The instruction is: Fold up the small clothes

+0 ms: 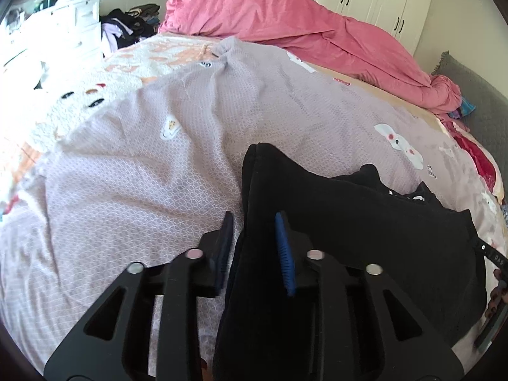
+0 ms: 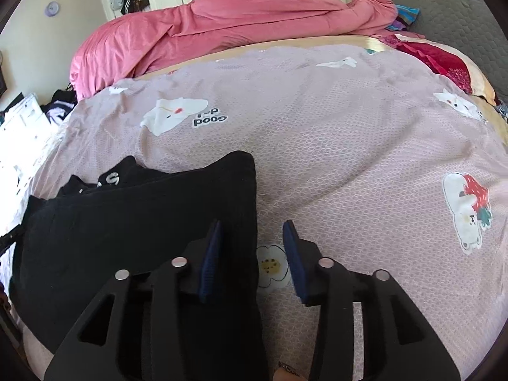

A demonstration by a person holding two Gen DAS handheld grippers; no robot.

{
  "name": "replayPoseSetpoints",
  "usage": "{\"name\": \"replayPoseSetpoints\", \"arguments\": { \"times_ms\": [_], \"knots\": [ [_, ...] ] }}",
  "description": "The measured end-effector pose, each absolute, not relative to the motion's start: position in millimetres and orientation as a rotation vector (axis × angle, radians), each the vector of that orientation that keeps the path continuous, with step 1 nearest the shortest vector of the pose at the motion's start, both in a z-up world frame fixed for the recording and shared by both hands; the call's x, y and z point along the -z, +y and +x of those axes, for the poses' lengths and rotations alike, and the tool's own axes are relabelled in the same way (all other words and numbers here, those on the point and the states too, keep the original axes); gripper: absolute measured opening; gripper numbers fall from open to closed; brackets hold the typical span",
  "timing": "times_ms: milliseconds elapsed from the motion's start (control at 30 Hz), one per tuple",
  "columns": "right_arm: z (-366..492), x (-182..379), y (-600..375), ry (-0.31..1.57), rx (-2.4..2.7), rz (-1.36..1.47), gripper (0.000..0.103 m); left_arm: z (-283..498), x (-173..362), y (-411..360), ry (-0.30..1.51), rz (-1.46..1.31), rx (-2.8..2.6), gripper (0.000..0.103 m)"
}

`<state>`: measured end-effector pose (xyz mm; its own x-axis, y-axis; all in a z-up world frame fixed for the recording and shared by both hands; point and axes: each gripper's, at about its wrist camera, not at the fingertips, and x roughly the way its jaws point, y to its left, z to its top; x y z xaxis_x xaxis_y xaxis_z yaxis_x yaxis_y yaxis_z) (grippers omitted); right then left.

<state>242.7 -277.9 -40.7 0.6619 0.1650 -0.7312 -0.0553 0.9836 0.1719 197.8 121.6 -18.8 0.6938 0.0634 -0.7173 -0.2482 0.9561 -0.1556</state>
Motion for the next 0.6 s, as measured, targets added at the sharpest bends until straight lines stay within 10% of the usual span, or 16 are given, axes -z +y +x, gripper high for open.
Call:
{"name": "replayPoseSetpoints", "arguments": {
  "times_ms": [600],
  "knots": [
    [178.6,6.5,-230.4,0.776,-0.349,0.059,0.063,171.5,5.4,84.0,0.838,-0.173,-0.102,0.051]
  ]
}}
